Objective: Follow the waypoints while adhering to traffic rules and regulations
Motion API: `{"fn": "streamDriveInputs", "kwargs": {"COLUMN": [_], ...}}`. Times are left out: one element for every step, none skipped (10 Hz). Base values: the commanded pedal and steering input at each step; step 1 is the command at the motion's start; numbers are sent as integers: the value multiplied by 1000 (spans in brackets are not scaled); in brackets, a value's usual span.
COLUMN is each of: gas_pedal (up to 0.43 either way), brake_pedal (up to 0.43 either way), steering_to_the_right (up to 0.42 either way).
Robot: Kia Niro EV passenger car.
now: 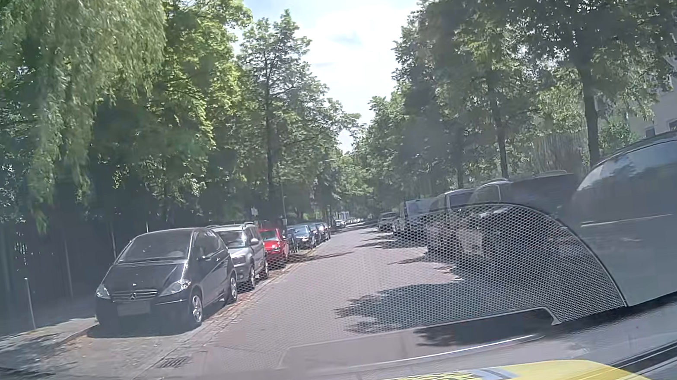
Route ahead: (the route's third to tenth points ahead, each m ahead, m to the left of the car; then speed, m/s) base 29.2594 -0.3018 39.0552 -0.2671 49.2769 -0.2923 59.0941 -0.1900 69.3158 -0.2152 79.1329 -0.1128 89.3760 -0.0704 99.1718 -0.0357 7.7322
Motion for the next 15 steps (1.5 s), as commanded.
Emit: {"fn": "streamDriveInputs", "kwargs": {"gas_pedal": [87, 87, 87, 87, 87, 87, 87, 87, 87, 87, 87, 87, 87, 79, 79], "brake_pedal": [0, 0, 0, 0, 0, 0, 0, 0, 0, 0, 0, 0, 0, 0, 0], "steering_to_the_right": [7, 7, 7, 7, 6, 6, 6, 6, 6, 6, 6, 6, 6, 6, 6]}}
